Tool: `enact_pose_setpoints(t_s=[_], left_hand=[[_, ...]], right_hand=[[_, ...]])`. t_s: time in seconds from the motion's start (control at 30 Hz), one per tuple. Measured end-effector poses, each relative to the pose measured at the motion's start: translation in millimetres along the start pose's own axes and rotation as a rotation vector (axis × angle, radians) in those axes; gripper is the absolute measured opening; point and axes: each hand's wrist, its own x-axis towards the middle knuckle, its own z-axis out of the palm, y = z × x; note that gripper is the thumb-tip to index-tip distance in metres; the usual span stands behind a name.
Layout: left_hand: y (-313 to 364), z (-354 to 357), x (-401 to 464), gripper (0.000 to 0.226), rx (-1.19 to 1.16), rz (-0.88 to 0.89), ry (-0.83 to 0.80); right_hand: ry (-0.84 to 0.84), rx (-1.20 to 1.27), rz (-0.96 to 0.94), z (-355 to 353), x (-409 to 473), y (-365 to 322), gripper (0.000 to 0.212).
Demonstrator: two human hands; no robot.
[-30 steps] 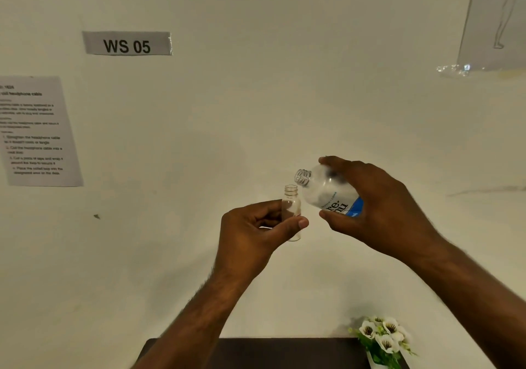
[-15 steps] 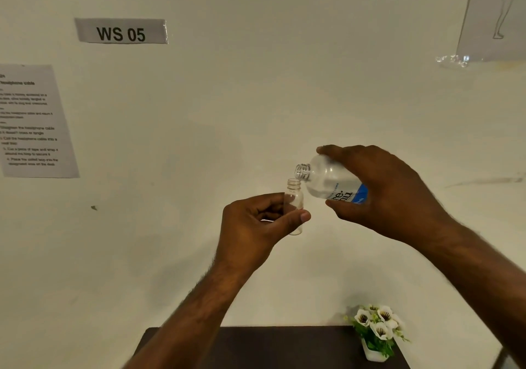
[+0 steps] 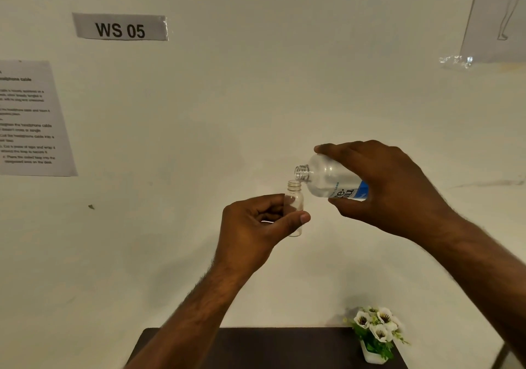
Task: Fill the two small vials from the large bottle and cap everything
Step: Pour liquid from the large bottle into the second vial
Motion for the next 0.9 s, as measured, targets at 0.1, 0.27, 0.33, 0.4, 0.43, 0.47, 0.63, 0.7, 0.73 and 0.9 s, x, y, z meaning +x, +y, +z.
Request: enact_pose_setpoints(t_s=[0.1, 0.27, 0.33, 0.4, 0.43, 0.47, 0.63, 0.7, 0.73, 0.9], left_hand=[[0.7, -0.5, 0.8, 0.023, -0.007, 0.005, 0.001], [1.0, -0.5, 1.8, 0.024, -0.012, 0.004, 0.008], [0.2, -0.7, 1.6, 0.025, -0.019, -0.005, 0.006], [0.2, -0.7, 1.1, 0.026, -0.032, -0.012, 0.004], [0.3, -0.7, 0.8, 0.026, -0.035, -0.013, 0.003], [0.4, -0.6, 0.6, 0.026, -0.032, -0.011, 0.003], [0.2, 0.3, 0.3, 0.028, -0.025, -0.015, -0.002], [1.1, 0.6, 0.0, 0.031, -0.025, -0.012, -0.004], [1.3, 0.6, -0.1, 0.032, -0.027, -0.009, -0.005], [-0.7, 0.6, 0.4, 0.026, -0.012, 0.001, -0.011]], right_hand=[[-0.012, -0.015, -0.009, -0.7, 2.2, 0.7, 0.082], [-0.012, -0.018, -0.022, -2.7, 4.7, 0.2, 0.081], [-0.01, -0.022, -0.027, -2.9, 5.0, 0.5, 0.081], [-0.011, -0.023, -0.033, -2.5, 5.1, 1.2, 0.081], [-0.011, -0.025, -0.036, -2.2, 5.1, 1.4, 0.081], [-0.01, -0.028, -0.041, -2.2, 5.1, 1.6, 0.08], [-0.004, -0.028, -0.051, -1.9, 4.9, 3.6, 0.08], [-0.007, -0.027, -0.053, -1.8, 5.2, 4.3, 0.08], [-0.008, -0.025, -0.054, -1.8, 5.3, 4.5, 0.08], [-0.009, -0.032, -0.062, -1.6, 5.5, 5.2, 0.081]])
